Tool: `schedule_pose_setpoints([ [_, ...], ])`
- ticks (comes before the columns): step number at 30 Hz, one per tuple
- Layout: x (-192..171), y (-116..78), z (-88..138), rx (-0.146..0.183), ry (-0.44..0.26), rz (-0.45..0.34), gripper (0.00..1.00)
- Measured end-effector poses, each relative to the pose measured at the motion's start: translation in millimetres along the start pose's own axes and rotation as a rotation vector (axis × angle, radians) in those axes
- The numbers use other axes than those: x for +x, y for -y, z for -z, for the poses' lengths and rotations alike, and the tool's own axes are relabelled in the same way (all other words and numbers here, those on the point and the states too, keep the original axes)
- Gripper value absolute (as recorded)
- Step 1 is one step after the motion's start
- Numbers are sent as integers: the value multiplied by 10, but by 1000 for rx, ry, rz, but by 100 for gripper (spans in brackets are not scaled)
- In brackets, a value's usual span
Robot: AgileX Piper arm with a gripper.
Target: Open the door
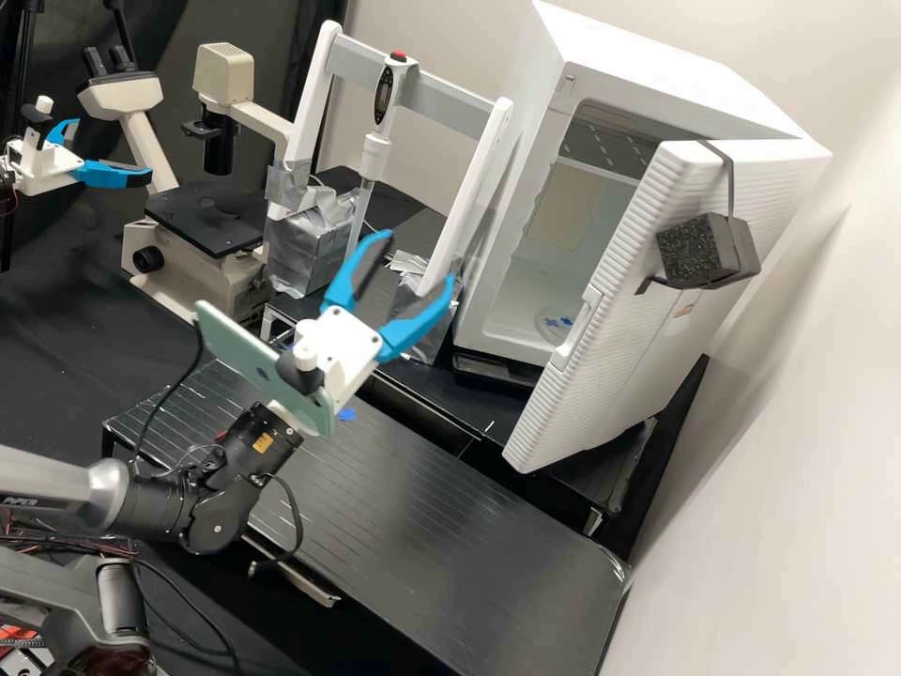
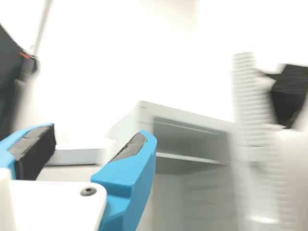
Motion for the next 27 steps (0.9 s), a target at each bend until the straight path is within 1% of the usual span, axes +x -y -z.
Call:
schedule_pose_setpoints([
  [2,-11,79,25,-8,-17,30,100],
  [4,-21,147,26,-16,-19,42,100],
  [5,-11,190,32,-26,-21,49,100],
  [7,5,243,24,-29,-13,44,100],
  [9,35,319,-15,-25,16,46,100],
  [13,67,455,-107,2,63,92,100],
  [15,76,505,-157,9,85,114,100],
  [21,84,593,-275,16,141,154,100],
  [27,85,626,-317,18,159,169,100],
])
